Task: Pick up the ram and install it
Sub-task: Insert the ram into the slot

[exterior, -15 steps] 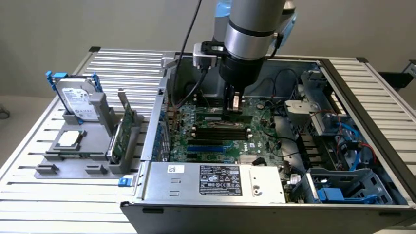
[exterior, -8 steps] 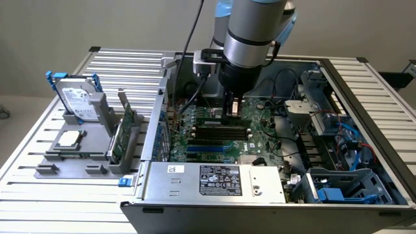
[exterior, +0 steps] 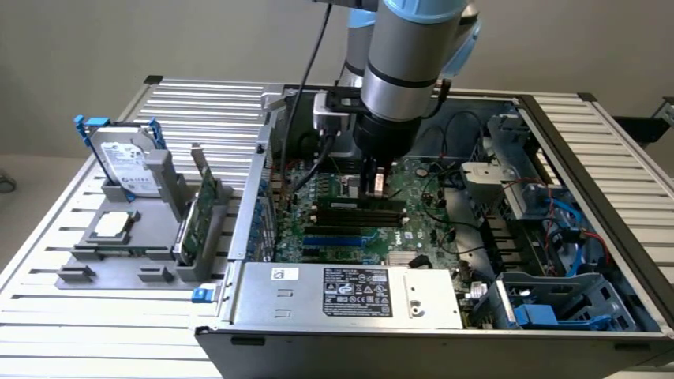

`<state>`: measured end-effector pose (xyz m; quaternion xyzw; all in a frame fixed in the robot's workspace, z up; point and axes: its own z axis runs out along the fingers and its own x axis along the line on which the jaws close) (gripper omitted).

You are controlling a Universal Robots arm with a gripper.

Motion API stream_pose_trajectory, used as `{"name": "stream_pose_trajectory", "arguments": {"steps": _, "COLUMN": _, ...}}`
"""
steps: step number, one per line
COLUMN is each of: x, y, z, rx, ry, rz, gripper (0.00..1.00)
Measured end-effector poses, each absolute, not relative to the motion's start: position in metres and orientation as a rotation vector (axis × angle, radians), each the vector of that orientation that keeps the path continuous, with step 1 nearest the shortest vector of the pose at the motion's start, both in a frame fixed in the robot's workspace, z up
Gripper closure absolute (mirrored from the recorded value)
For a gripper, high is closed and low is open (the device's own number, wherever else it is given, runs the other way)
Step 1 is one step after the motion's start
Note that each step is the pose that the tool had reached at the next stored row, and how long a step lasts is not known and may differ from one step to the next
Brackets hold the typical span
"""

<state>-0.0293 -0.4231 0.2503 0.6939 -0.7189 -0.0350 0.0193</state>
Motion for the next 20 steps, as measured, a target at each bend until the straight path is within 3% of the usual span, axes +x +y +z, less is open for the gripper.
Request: {"name": "stream_pose_trajectory", "arguments": {"steps": 20, "x": -0.028, "y": -0.419, "z": 0.236, "rx": 2.159, "ry": -2.235, "rz": -0.097, "gripper": 0.86}}
